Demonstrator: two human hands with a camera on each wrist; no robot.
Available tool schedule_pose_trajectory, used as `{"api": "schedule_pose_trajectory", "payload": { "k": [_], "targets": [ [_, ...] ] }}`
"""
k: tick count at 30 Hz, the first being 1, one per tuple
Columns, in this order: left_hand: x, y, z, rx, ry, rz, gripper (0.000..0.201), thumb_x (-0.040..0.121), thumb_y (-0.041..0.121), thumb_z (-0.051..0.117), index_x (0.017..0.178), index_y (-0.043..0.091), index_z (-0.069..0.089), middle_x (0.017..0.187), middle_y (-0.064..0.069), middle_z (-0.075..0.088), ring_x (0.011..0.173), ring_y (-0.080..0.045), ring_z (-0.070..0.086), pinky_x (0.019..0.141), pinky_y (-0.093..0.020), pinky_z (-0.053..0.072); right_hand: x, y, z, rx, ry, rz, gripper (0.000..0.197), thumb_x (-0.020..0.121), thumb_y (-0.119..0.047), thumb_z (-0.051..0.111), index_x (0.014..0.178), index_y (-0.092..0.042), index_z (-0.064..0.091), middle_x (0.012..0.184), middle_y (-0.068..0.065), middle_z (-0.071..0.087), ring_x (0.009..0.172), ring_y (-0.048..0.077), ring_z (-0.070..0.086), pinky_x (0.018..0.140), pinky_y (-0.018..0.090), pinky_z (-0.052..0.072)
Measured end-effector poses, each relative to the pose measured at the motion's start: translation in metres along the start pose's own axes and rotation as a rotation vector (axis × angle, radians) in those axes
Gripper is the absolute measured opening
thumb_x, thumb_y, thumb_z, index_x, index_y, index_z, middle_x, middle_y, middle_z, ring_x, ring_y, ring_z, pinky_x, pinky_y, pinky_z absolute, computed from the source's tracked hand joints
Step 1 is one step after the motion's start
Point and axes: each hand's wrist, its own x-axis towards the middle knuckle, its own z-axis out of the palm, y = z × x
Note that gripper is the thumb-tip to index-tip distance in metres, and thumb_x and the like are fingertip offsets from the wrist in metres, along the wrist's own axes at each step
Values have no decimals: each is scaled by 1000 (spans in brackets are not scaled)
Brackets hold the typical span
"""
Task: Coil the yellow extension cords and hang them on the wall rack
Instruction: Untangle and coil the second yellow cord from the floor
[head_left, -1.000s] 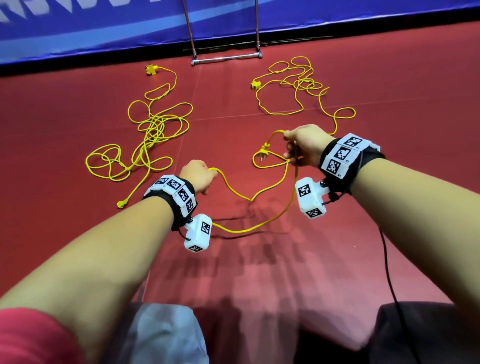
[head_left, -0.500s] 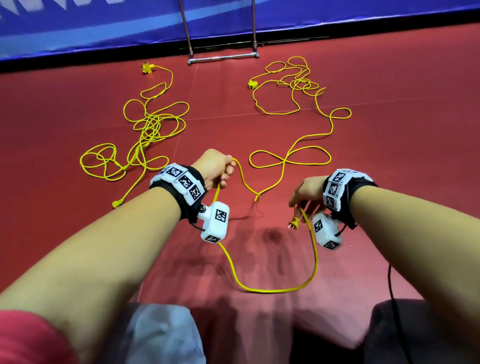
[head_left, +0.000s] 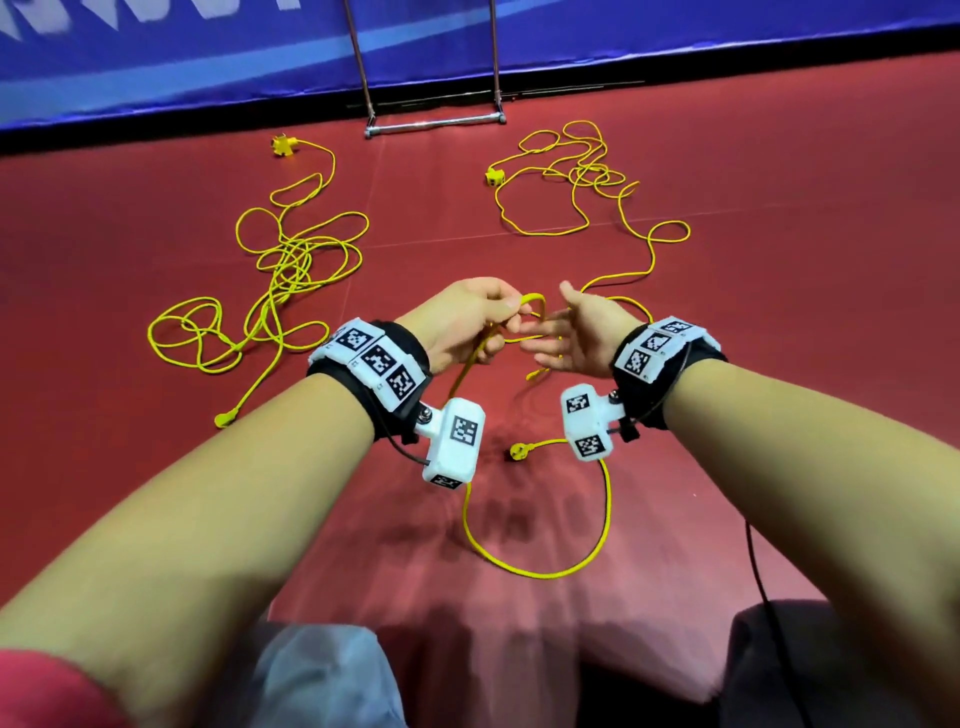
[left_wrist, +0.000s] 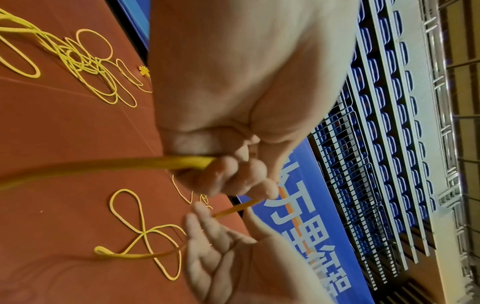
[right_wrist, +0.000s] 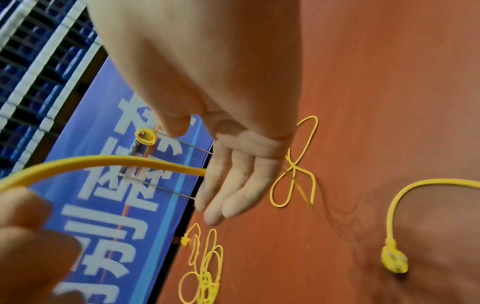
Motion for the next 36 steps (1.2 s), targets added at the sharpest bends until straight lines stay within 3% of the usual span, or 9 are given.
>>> {"api": "schedule_pose_trajectory", "payload": {
  "k": [2,4,8,13,18,27,31,34,36],
  "targets": [
    [-2,-2,1,34,-89,-23,15,102,10,47,90,13,55,66,0,55,46,-12,43,50,-21,35,-5,-9,2,33,49,-41,37,103,-32,43,81,-9,62,81,2,72,76,18,70,65,29,52],
    [-2,-7,0,109,-158,-82,11,99,7,52,91,8,60,68,-4,60,51,-13,51,55,-25,40,-9,-15,5,42,119,-99,14,100,-14,48,90,-9,58,79,1,72,65,16,69,56,26,53],
    [-1,-16,-7,308,-109,-235,16,92,8,56,90,13,72,92,-9,69,72,-13,59,66,-29,33,-12,-20,12,-67,107,-159,20,97,-3,47,86,-4,64,86,11,68,74,20,70,50,23,50],
    [5,-14,-29,-89,138,-309,18,96,25,49,105,18,63,104,-2,73,98,-20,66,95,-42,42,-21,-18,32,-266,-43,-260,15,99,2,42,107,-7,51,82,2,69,68,18,70,57,25,49],
    [3,-10,-42,-435,131,-366,41,102,39,34,123,5,45,117,-14,68,104,-27,66,89,-45,49,-22,-11,40,-444,-299,-282,41,99,6,40,127,-19,56,79,4,63,68,17,62,68,30,48],
    [3,-3,-34,-473,203,-294,22,103,23,43,92,12,58,54,4,55,47,-12,57,62,-32,51,-29,2,44,-894,-566,-205,35,96,8,49,93,-19,71,73,-1,70,64,11,63,64,23,47],
    [1,4,-28,-336,144,-149,17,102,17,44,94,16,59,62,4,47,40,-8,36,50,-22,35,-22,-2,36,-567,-210,-109,27,105,-16,39,123,-6,56,85,9,70,73,24,65,69,31,48],
    [-3,5,-19,-103,-40,-85,20,102,14,43,93,15,60,65,3,47,43,-8,31,51,-22,30,-19,-17,25,-103,-97,-91,49,103,-52,24,119,-11,44,94,12,70,80,30,68,70,36,49],
    [-6,0,-11,76,-184,-98,19,102,12,44,91,15,59,66,2,46,45,-9,33,53,-24,31,-17,-27,19,176,-94,-114,50,101,-59,22,111,-14,40,92,15,72,75,31,71,69,37,52]
  ]
}}
